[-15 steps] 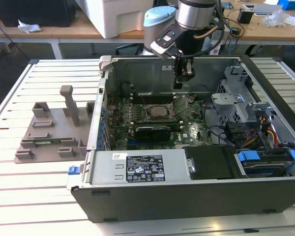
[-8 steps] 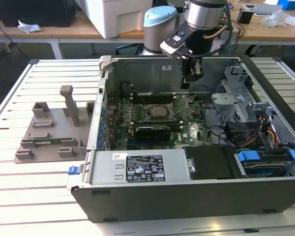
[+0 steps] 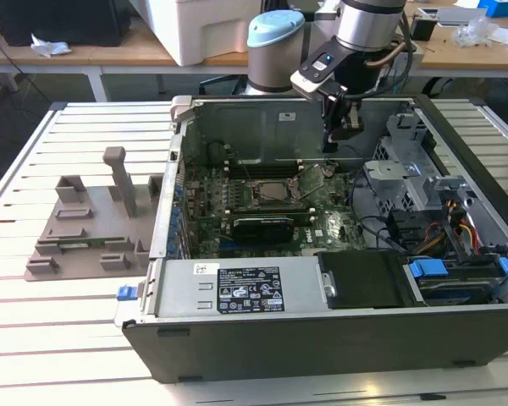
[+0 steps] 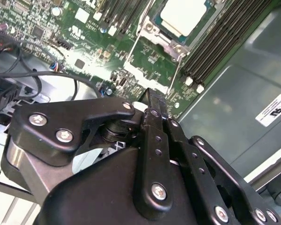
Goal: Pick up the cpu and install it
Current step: 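Close the cpu cover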
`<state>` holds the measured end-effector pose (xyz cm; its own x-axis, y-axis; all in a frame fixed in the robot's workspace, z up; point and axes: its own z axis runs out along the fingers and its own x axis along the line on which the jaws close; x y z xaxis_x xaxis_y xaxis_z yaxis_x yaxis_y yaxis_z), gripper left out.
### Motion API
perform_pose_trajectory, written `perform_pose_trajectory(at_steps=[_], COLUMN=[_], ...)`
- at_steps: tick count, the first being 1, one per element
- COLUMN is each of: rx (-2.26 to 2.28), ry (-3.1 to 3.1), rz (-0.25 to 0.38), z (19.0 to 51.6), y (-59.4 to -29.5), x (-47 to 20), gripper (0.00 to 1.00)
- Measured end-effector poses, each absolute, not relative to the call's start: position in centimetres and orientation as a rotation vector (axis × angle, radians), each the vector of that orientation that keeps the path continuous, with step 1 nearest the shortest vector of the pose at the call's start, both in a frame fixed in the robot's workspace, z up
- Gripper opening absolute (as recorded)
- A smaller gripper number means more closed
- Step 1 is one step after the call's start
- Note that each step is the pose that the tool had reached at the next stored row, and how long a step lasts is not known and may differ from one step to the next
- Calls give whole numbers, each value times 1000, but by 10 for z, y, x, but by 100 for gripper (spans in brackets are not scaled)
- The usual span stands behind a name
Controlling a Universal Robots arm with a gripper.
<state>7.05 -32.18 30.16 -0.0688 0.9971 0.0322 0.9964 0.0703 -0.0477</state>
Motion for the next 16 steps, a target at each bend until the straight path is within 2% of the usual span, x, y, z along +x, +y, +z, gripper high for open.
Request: perform_pose_trajectory(at_steps=[16], rx=[-2103], ry=[-2255], rz=[23], z=[301], y=[-321], x=[102], gripper=[11])
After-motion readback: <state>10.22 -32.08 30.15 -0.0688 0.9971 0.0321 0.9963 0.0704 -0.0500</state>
